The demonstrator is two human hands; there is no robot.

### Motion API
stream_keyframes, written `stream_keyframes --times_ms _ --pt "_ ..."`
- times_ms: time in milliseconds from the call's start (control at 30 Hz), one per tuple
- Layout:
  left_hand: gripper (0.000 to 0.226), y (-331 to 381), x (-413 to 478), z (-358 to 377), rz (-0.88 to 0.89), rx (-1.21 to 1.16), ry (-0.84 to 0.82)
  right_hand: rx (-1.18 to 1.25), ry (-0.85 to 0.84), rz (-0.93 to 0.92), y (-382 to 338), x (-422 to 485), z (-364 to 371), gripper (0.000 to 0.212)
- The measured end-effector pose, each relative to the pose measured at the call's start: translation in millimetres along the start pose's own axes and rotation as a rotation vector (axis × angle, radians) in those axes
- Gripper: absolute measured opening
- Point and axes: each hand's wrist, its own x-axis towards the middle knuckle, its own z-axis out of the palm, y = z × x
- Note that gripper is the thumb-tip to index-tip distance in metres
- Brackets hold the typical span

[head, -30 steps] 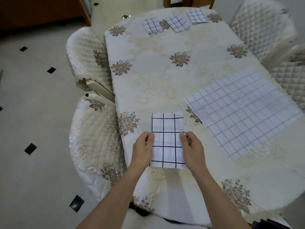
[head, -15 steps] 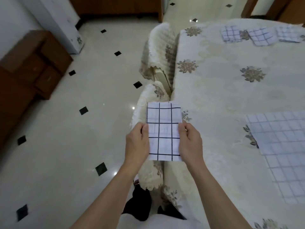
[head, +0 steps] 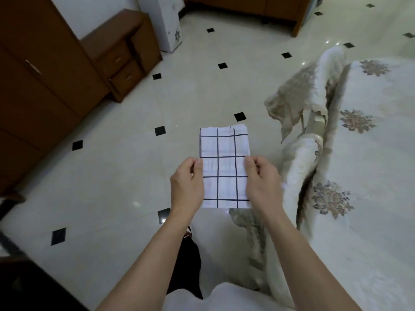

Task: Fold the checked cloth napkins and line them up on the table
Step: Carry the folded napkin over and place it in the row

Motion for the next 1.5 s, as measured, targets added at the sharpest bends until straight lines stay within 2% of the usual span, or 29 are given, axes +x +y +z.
stream_keyframes --times_ms 133,367,667,767,967,1167,1500 --pt "0.029 -27.6 70.9 -29.1 -0.021 -0.029 -0.046 -0.008 0.027 0.028 -21.6 36.1 68.2 0.034" --pt "0.027 -56.7 181.2 -93.3 -0.033 0.001 -0.101 -0.042 0.061 0.085 -64.7 82.0 179.1 0.030" --pt "0.029 -58.1 259.7 -103.3 -0.040 -0.027 -0.149 -0.036 0.094 0.108 -94.6 133.9 224.6 0.039" --pt "0.032 -52.9 289.7 -98.6 -0.020 0.002 -0.163 -0.037 0.109 0.130 -95.0 159.4 233.3 0.033" --pt "0.028 -35.4 361.6 -62.4 0.012 0.001 -0.158 0.006 0.126 0.157 -96.1 240.8 237.1 0.029" --pt "0.028 7.2 464.1 -0.8 0.075 0.044 -0.166 0.075 0.155 0.163 -101.1 364.9 228.5 0.028" --pt "0.031 97.4 606.1 125.5 0.143 0.086 -0.231 0.115 0.246 0.202 -108.3 550.0 171.7 0.036"
